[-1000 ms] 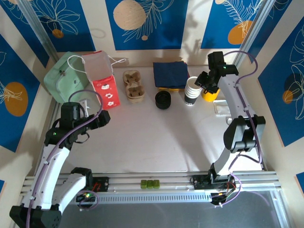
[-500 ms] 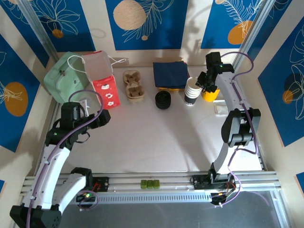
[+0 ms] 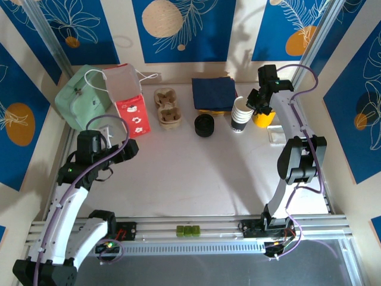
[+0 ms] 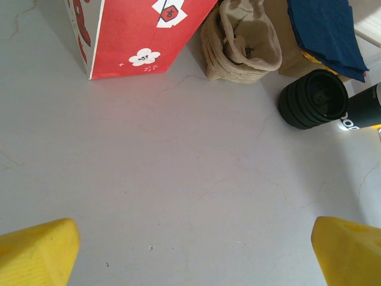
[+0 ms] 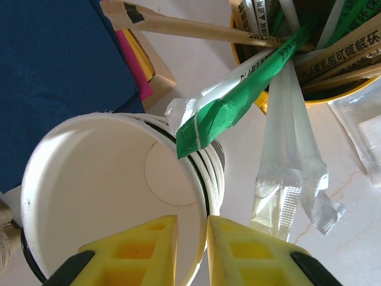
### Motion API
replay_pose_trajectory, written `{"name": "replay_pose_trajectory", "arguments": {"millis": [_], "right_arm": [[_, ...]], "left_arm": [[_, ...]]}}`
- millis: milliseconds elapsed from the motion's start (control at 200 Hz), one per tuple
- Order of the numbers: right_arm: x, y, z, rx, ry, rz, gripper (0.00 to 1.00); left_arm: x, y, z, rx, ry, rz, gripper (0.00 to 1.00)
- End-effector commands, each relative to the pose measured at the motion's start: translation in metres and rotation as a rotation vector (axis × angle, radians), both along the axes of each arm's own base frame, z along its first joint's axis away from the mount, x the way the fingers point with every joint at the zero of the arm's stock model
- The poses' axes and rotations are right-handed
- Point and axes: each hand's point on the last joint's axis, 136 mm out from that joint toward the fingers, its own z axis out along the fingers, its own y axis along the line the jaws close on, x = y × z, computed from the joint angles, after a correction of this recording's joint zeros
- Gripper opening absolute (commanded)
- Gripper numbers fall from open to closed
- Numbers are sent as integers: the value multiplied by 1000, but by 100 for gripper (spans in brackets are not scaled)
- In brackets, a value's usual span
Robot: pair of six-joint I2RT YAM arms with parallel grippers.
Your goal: Pack the takeout coffee
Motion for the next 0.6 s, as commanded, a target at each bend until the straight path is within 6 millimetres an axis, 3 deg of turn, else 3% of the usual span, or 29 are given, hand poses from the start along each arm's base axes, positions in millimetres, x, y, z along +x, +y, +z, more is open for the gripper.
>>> {"name": "replay_pose_trajectory", "arguments": {"millis": [0, 595], "right_arm": [[9, 1, 6, 10, -23, -2, 21], [11, 7, 2, 35, -18, -7, 21]], "left_arm": [[1, -2, 4, -8, -22, -1, 99], [2, -3, 4, -12, -22, -4, 99]]}}
